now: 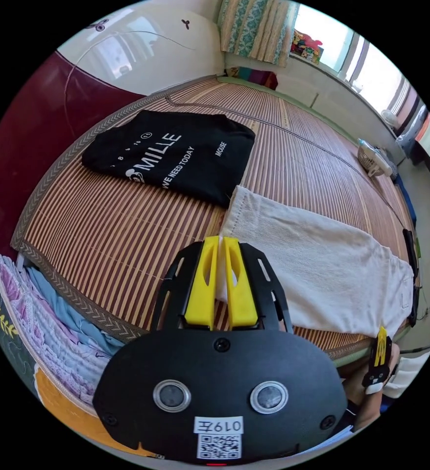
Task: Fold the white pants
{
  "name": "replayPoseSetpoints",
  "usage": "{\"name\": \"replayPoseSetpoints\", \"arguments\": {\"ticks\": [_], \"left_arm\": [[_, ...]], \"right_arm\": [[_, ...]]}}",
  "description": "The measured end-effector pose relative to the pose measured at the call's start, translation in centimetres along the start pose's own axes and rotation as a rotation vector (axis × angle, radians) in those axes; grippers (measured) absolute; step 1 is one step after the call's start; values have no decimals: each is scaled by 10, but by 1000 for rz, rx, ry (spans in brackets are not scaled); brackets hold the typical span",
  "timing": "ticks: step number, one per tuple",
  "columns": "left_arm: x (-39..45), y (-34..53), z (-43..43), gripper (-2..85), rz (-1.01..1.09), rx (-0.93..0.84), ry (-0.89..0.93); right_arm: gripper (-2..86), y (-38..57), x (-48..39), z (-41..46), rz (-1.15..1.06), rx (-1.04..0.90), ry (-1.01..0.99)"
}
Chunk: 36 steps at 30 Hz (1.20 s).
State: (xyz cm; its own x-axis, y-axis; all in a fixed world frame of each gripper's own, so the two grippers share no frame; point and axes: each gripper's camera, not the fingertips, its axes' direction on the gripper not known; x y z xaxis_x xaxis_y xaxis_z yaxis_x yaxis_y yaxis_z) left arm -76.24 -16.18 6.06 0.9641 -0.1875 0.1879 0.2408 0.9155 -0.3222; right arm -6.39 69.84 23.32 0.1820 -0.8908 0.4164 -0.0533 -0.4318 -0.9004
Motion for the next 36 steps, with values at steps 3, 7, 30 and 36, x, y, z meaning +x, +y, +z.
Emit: {"name": "replayPoseSetpoints", "arguments": {"ticks": [3,7,30,36], "left_arm": [[-7,-4,-5,41,-13,16,53],[-13,-17,-17,78,-21,103,196],[6,-57,25,56,139,-22,104],[1,-50,27,23,161,-4,95]], "right_arm": [[-8,9,54,8,135,42,-61],[1,26,159,61,395,22,-323],[57,-84,355,432,29,-255,-1215],[-1,-75,345,444,-30,-248,-1204]]}}
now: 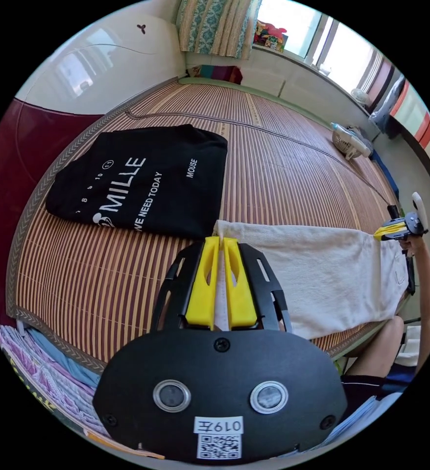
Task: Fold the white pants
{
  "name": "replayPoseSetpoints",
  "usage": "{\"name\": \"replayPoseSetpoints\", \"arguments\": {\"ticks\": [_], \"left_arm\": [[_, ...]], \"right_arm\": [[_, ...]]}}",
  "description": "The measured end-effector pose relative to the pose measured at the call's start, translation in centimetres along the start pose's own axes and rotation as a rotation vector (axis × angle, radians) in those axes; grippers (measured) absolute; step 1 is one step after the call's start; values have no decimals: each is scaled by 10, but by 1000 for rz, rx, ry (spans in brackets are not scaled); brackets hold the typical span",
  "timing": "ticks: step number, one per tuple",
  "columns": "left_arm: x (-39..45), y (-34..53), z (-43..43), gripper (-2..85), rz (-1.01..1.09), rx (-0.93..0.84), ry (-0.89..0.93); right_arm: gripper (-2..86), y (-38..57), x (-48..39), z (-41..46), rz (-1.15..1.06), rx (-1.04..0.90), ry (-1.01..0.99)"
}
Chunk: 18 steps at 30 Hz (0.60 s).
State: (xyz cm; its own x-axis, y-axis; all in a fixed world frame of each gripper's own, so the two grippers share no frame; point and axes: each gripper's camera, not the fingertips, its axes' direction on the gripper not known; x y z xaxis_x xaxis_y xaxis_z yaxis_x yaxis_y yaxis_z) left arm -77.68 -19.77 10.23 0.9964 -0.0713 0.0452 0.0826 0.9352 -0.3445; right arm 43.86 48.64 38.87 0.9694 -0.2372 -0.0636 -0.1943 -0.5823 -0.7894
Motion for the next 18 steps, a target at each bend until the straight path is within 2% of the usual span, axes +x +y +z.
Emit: {"name": "replayPoseSetpoints", "arguments": {"ticks": [8,14,18], "left_arm": [[10,7,2,17,8,3,-104],[-18,33,-43,21,-122,166,-14],[-25,65,-63,36,-155,178,119]], "right_arm": [[26,38,-24,23,101,125,126],[75,130,-77,1,230,378,219],[68,214,-125,1,308,485,243]]}}
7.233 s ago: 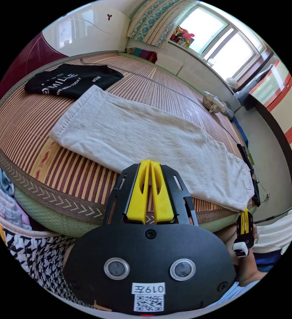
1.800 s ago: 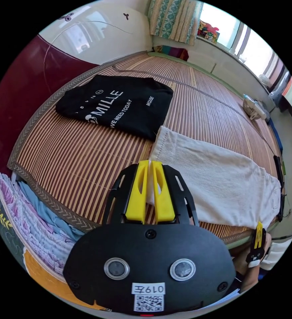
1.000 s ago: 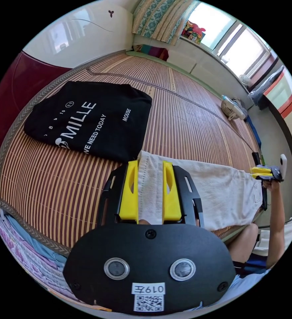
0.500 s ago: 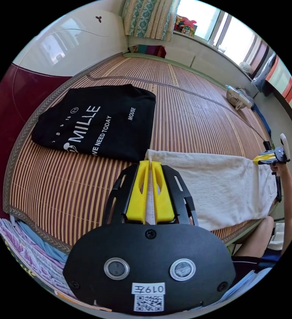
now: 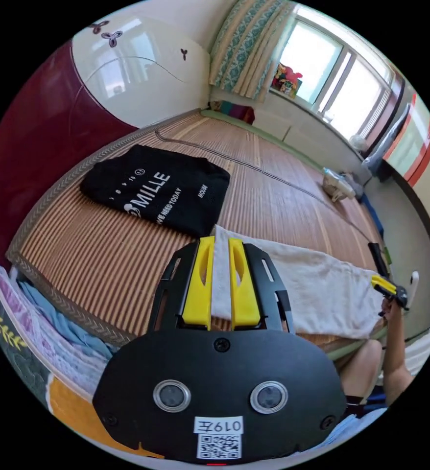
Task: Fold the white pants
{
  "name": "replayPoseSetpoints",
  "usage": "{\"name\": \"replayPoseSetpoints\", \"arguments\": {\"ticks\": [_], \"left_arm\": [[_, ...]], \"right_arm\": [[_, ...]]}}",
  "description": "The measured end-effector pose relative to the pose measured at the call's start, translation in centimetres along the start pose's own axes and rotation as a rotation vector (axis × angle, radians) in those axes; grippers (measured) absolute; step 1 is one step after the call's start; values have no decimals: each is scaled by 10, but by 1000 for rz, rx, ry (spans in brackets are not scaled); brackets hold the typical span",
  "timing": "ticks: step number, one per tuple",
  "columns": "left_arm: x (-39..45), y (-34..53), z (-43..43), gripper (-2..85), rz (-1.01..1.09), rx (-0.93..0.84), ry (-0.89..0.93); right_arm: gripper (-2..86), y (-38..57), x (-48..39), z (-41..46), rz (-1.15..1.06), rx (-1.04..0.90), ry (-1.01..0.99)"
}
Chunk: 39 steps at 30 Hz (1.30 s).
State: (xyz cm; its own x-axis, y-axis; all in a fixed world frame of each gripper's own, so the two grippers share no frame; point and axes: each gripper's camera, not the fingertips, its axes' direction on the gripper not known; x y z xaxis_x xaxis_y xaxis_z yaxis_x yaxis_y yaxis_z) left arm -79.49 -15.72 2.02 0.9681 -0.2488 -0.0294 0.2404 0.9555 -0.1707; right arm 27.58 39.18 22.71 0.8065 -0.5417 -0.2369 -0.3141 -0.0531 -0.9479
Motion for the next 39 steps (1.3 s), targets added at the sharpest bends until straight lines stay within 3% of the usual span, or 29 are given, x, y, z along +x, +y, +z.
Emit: {"name": "replayPoseSetpoints", "arguments": {"ticks": [4,8,10,14,23,33,39], "left_arm": [[-2,43,-6,75,-42,-103,32],[-29,71,-1,95,-289,-131,218],[-37,78,2,97,-388,-108,272],[-43,85,14,97,-504,-114,224],[-60,103,35,76,-660,-86,264],[-59,109,51,34,-679,-39,297],[-54,120,53,18,-676,5,336]], "right_arm": [[51,94,-40,-41,58,69,201],[42,162,-115,-44,-39,145,445],[43,181,-142,-33,-86,125,463],[50,202,-184,-14,-203,67,576],[48,235,-209,8,-184,8,643],[25,253,-241,41,-218,-66,702],[-8,257,-259,82,-273,-215,836]]}}
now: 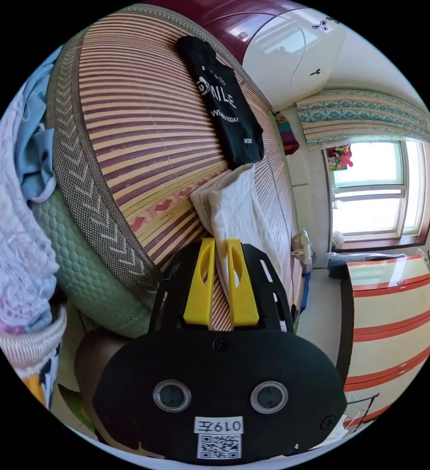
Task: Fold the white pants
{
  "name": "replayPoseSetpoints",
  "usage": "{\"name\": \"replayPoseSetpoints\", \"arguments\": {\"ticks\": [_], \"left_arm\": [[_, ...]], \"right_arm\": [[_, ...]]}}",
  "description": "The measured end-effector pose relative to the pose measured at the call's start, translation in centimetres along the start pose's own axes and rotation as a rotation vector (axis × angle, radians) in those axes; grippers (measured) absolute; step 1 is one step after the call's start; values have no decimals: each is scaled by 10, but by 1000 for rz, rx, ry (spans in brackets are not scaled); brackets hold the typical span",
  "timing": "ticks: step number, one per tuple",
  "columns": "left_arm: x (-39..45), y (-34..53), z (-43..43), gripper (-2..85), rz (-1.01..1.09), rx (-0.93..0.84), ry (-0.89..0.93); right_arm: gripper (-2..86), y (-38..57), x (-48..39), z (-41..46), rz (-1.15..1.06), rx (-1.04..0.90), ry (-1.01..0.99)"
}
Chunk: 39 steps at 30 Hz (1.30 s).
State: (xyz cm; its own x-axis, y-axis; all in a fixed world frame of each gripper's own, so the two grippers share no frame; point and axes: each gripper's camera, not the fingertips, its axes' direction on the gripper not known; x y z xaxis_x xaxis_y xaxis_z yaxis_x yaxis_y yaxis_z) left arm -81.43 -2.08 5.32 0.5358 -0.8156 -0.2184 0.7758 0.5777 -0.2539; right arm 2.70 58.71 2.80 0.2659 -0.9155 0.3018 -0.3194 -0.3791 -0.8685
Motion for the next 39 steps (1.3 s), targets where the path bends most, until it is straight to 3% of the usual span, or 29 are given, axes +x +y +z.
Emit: {"name": "replayPoseSetpoints", "arguments": {"ticks": [8,17,27,31,33,35,39], "left_arm": [[44,28,-13,17,198,77,-73],[31,50,10,17,70,-11,-81],[67,79,21,13,188,-86,-189],[80,100,7,15,207,-36,-225],[97,116,-2,16,289,16,-260],[140,154,-1,14,509,71,-282],[218,246,47,11,932,-33,-222]], "right_arm": [[-9,5,-5,9,41,-67,-156],[-8,23,-33,2,14,-15,-81],[-10,50,-45,-4,52,32,-102],[-8,72,-31,-18,190,96,-19],[-6,86,-17,-24,302,115,26],[3,107,2,-26,446,112,68],[60,128,14,-22,545,71,171]]}}
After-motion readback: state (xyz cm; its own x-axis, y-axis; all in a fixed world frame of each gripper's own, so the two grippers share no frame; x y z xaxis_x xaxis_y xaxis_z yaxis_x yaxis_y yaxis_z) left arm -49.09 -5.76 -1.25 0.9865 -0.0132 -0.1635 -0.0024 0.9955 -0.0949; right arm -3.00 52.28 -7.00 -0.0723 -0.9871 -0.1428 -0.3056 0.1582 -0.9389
